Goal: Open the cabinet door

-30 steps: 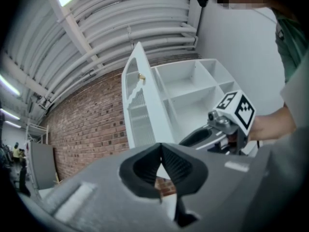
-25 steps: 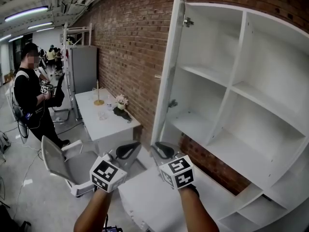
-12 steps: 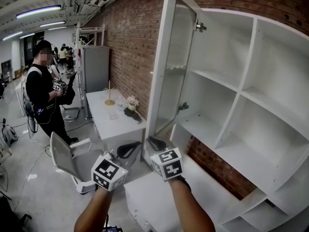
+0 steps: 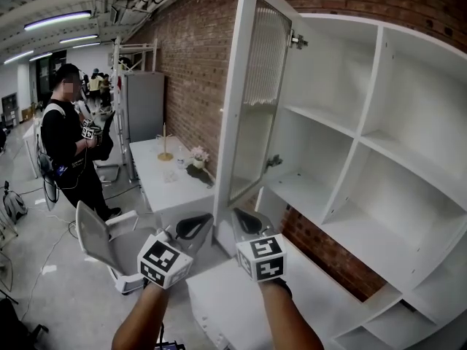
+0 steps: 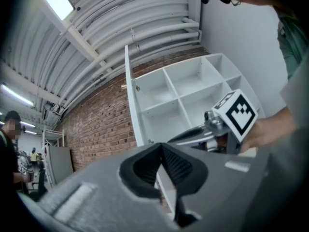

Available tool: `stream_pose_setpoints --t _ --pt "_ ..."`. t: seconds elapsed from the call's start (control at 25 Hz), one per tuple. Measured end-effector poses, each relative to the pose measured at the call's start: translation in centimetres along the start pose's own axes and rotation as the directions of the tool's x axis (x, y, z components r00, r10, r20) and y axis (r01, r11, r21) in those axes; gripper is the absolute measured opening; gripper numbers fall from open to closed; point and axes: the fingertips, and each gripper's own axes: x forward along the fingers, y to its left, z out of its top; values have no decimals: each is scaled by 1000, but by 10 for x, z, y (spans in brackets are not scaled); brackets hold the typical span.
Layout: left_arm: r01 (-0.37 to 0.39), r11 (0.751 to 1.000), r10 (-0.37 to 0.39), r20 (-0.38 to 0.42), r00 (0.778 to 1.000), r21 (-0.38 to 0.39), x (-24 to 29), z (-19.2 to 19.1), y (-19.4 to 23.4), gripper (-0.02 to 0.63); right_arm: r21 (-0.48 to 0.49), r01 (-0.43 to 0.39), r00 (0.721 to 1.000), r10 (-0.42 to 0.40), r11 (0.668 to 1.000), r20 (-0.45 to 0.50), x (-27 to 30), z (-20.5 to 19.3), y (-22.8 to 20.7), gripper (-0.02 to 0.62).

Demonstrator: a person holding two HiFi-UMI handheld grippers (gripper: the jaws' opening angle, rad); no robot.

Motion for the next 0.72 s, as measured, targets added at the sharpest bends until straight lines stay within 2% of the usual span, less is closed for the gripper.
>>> stream_pose_setpoints --t 0.32,0.72 --pt "21 1000 -21 13 1000 6 13 5 -13 2 -3 78 997 -78 997 2 -44 9 -36 5" --pt "30 999 -30 27 999 11 18 13 -22 2 -70 119 992 -121 990 -21 -80 12 -44 3"
